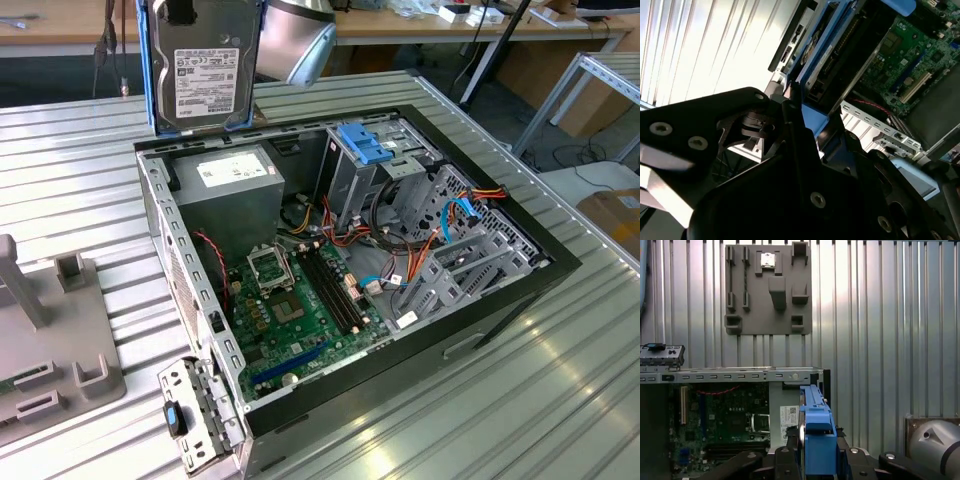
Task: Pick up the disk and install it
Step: 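Pick up the disk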
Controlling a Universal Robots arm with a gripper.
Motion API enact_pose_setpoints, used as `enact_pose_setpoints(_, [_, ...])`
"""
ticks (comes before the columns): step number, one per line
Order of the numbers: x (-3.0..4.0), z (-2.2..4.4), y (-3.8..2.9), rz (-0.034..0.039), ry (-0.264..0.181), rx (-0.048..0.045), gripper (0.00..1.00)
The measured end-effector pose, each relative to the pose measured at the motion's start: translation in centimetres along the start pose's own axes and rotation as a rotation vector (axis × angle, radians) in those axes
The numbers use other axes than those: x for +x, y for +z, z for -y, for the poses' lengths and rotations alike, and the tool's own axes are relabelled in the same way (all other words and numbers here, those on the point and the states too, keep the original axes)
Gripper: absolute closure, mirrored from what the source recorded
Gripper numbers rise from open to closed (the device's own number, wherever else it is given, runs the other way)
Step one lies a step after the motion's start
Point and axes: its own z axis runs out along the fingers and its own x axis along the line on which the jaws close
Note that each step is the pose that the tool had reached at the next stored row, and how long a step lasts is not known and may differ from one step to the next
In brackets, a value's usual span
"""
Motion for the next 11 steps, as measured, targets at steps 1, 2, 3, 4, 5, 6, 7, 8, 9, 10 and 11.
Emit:
enact_pose_setpoints(1, [-0.01,0.16,0.01,-0.0001,0.0,0.0,0.63])
enact_pose_setpoints(2, [-0.01,0.53,0.02,0.0,0.0,0.0001,0.63])
enact_pose_setpoints(3, [-0.01,0.71,0.03,0.0,0.0,0.0002,0.63])
enact_pose_setpoints(4, [-0.01,0.87,0.02,0.0,0.0,0.0001,0.63])
enact_pose_setpoints(5, [0.01,0.97,0.02,-0.0001,0.0,0.0001,0.63])
enact_pose_setpoints(6, [0.06,1.04,0.03,0.0001,0.0,0.0002,0.63])
enact_pose_setpoints(7, [0.11,1.09,0.03,0.0001,0.0,0.0003,0.63])
enact_pose_setpoints(8, [0.25,1.17,0.03,0.0001,0.0,0.0002,0.63])
enact_pose_setpoints(9, [0.45,1.22,0.03,0.0,0.0,0.0002,0.63])
enact_pose_setpoints(10, [0.63,1.25,0.02,0.0,0.0,0.0001,0.63])
enact_pose_setpoints(11, [0.89,1.28,0.02,-0.0001,0.0,0.0001,0.63])
